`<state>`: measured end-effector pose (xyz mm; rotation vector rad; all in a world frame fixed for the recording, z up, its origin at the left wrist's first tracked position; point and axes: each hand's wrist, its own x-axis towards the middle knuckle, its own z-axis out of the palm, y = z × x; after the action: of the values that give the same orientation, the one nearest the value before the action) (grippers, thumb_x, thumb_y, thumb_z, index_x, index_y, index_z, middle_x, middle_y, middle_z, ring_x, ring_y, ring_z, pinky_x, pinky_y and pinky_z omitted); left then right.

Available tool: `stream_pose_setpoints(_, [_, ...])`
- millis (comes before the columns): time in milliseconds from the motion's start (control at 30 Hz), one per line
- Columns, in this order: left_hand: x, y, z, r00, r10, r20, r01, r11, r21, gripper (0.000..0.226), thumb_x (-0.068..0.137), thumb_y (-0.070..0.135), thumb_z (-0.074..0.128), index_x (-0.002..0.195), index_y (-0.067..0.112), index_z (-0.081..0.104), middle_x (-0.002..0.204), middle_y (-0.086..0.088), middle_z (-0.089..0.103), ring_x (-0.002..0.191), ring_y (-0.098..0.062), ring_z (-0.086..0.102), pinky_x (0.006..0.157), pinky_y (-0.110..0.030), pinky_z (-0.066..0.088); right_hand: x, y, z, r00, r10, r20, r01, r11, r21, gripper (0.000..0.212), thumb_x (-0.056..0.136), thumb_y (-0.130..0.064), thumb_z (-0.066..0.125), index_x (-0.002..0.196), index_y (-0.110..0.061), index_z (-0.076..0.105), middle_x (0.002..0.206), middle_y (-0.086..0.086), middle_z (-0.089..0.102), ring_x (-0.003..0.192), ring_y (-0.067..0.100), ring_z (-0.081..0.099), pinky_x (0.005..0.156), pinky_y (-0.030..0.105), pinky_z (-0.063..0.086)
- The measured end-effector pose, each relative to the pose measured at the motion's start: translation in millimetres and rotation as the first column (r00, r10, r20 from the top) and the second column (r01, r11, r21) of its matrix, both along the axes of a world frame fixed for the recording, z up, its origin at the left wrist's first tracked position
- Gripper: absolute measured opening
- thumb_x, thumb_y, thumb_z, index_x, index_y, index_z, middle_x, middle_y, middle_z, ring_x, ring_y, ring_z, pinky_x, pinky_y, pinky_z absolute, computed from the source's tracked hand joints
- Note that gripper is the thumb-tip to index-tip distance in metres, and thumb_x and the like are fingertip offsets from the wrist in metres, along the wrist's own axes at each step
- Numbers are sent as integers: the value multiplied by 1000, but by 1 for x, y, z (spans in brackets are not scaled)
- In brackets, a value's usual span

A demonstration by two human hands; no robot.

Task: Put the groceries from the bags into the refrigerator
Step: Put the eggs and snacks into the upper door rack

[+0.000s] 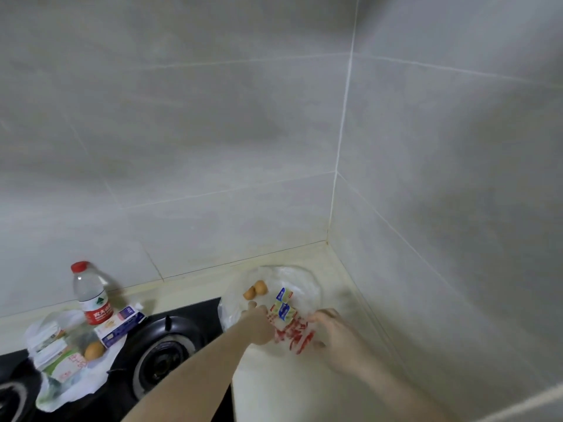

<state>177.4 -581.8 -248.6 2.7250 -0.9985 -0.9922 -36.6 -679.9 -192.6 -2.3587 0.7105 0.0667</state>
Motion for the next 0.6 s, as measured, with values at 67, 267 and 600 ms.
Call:
stream_pose_setpoints(67, [19, -10, -17, 1000, -12, 13, 11, 999, 40, 72, 75, 40, 48, 145, 27, 40, 151, -3, 32, 128, -29, 47, 110, -49, 39, 4, -3, -6, 1000, -2, 5, 3, 1000, -23, 47, 90, -13, 57, 134, -30, 58, 134, -3, 50, 129, 13, 50, 104, 16, 33])
stream_pose_setpoints(267, [40, -31, -25, 987, -132, 88, 127, 990, 60, 73, 89, 24, 60, 154, 15, 28, 155, -10, 18, 140, -33, 31, 114, -40, 38, 24, -10, -33, 999, -41, 20, 42, 997, -60, 49, 84, -17, 53, 131, -31, 57, 129, -9, 50, 124, 17, 53, 105, 25, 39])
stream_pose_setpoints(600, [97, -48, -67, 918, -360, 164, 326, 923, 204, 81, 89, 11, 55, 160, 15, 15, 165, -13, 11, 149, -34, 23, 121, -41, 30, 59, -15, -64, 995, -77, 64, 81, 994, -73, 53, 78, -30, 37, 127, -28, 58, 129, -4, 50, 118, 22, 55, 105, 37, 45])
